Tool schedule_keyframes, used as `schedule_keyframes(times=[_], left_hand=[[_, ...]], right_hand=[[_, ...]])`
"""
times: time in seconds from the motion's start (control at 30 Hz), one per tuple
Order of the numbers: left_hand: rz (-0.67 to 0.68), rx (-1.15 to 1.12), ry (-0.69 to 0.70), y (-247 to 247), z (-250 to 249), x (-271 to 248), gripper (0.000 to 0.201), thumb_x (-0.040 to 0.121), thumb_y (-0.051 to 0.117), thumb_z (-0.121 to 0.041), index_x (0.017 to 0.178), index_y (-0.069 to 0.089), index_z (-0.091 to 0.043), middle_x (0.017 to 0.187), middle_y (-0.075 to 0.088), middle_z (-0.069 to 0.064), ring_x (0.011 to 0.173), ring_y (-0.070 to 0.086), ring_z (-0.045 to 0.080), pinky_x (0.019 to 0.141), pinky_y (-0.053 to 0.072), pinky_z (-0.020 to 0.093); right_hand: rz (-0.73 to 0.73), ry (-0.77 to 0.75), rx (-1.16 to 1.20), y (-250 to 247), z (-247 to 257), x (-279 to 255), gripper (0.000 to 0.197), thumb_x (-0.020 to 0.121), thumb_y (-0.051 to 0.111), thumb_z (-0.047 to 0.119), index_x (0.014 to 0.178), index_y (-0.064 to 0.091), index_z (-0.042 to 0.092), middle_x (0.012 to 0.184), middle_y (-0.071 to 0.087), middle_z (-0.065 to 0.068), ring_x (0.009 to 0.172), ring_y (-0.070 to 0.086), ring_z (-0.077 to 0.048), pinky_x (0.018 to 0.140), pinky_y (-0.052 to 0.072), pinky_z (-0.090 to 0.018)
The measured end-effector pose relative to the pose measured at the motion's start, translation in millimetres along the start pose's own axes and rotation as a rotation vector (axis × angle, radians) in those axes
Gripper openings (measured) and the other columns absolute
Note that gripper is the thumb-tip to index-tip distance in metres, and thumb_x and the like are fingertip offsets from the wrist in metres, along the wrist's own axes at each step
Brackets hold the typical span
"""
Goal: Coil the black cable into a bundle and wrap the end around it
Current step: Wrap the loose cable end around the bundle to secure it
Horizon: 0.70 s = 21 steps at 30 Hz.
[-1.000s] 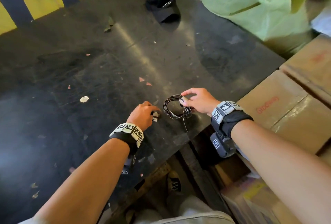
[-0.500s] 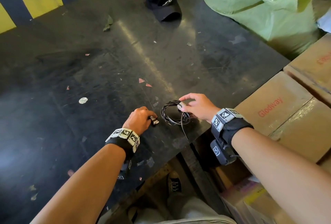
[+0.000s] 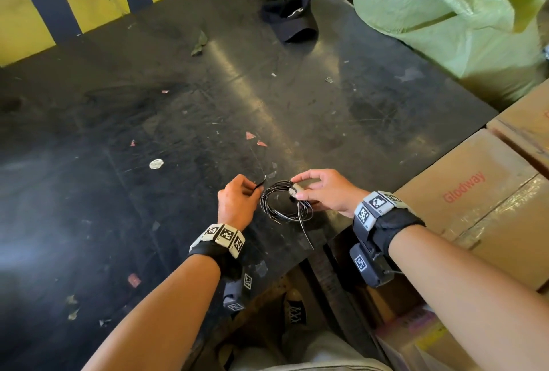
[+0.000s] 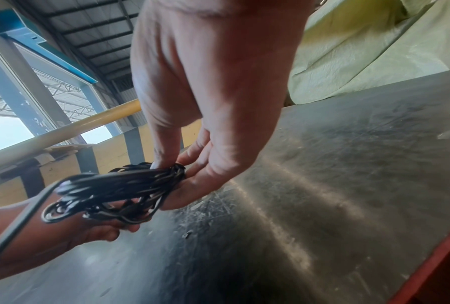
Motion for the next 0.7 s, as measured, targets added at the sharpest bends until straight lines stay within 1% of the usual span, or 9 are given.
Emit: schedule_keyframes(times=[0.1, 0.23, 0.3, 0.37, 0.43, 0.5, 0.53, 0.6, 0.7], left_hand=[[-0.003, -0.122, -0.095, -5.2, 5.5, -4.9, 0.018, 0.086, 0.080, -0.028, 0.084, 0.069, -0.014, 0.072, 0.075, -0.007, 0.058, 0.067, 0.003, 0.065, 0.058, 0.030], [0.023, -0.277, -0.224, -10.2, 23.6, -8.5, 0.020, 0.082, 0.082, -0.035, 0.082, 0.070, -0.019, 0.076, 0.079, -0.001, 0.073, 0.076, 0.021, 0.076, 0.062, 0.042], [0.050, -0.387, -0.284, -10.1, 28.5, -13.6, 0.018, 0.086, 0.080, -0.027, 0.089, 0.069, -0.013, 0.086, 0.080, 0.012, 0.074, 0.073, 0.027, 0.078, 0.061, 0.053], [0.073, -0.536, -0.335, -11.5, 31.9, -21.0, 0.014, 0.092, 0.074, -0.015, 0.096, 0.066, -0.005, 0.095, 0.077, 0.023, 0.079, 0.072, 0.029, 0.083, 0.058, 0.057], [0.118, -0.665, -0.379, -12.8, 34.8, -27.7, 0.016, 0.096, 0.068, -0.011, 0.107, 0.062, -0.001, 0.095, 0.078, 0.021, 0.083, 0.076, 0.028, 0.086, 0.060, 0.054], [0.177, -0.734, -0.400, -15.2, 37.2, -33.9, 0.021, 0.099, 0.063, -0.011, 0.116, 0.058, 0.001, 0.098, 0.078, 0.018, 0.086, 0.077, 0.027, 0.082, 0.063, 0.045], [0.197, -0.747, -0.406, -16.7, 39.3, -36.3, 0.023, 0.099, 0.063, -0.011, 0.118, 0.058, 0.001, 0.100, 0.077, 0.017, 0.086, 0.077, 0.026, 0.078, 0.064, 0.041], [0.224, -0.758, -0.412, -20.1, 42.1, -40.8, 0.024, 0.099, 0.063, -0.011, 0.119, 0.059, 0.001, 0.101, 0.077, 0.015, 0.084, 0.077, 0.023, 0.073, 0.064, 0.034], [0.260, -0.736, -0.418, -24.0, 44.2, -46.5, 0.020, 0.099, 0.064, -0.014, 0.116, 0.061, -0.003, 0.105, 0.075, 0.017, 0.086, 0.075, 0.025, 0.077, 0.064, 0.035]], right_hand=[[-0.020, -0.015, 0.004, 8.9, 1.5, 2.9, 0.032, 0.087, 0.073, -0.005, 0.114, 0.070, 0.011, 0.084, 0.081, -0.004, 0.072, 0.075, -0.009, 0.060, 0.057, -0.021], [-0.077, -0.058, -0.168, 18.1, 7.3, 7.1, 0.030, 0.084, 0.077, 0.000, 0.109, 0.073, 0.015, 0.071, 0.078, 0.007, 0.066, 0.071, -0.002, 0.070, 0.053, -0.020], [-0.103, -0.066, -0.267, 22.1, 9.4, 8.3, 0.027, 0.082, 0.081, 0.010, 0.106, 0.074, 0.022, 0.064, 0.075, 0.012, 0.057, 0.064, 0.005, 0.071, 0.048, -0.024], [-0.114, -0.071, -0.334, 28.7, 12.5, 6.8, 0.026, 0.082, 0.081, 0.016, 0.105, 0.074, 0.025, 0.056, 0.070, 0.017, 0.053, 0.059, 0.007, 0.072, 0.048, -0.026], [-0.125, -0.085, -0.323, 34.5, 14.9, 5.3, 0.026, 0.084, 0.080, 0.011, 0.106, 0.074, 0.022, 0.053, 0.069, 0.017, 0.052, 0.059, 0.004, 0.074, 0.050, -0.023], [-0.152, -0.104, -0.339, 38.2, 17.7, 3.9, 0.025, 0.084, 0.079, 0.008, 0.105, 0.073, 0.020, 0.050, 0.068, 0.014, 0.047, 0.055, 0.004, 0.063, 0.045, -0.017], [-0.169, -0.110, -0.358, 39.2, 18.4, 3.8, 0.025, 0.083, 0.080, 0.010, 0.104, 0.073, 0.022, 0.054, 0.070, 0.009, 0.048, 0.054, 0.000, 0.061, 0.044, -0.019], [-0.195, -0.114, -0.387, 40.6, 18.6, 4.6, 0.025, 0.082, 0.082, 0.013, 0.102, 0.074, 0.025, 0.067, 0.076, 0.000, 0.053, 0.055, -0.005, 0.062, 0.042, -0.023], [-0.215, -0.125, -0.425, 44.1, 18.7, 5.4, 0.024, 0.081, 0.083, 0.017, 0.100, 0.074, 0.027, 0.070, 0.077, -0.003, 0.042, 0.048, 0.002, 0.056, 0.038, -0.023]])
Point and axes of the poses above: each hand's wrist, its own x-axis towards the middle knuckle, its own y-axis out of the palm, z = x × y, the point moved 8 cm from there along x, towards the middle knuckle
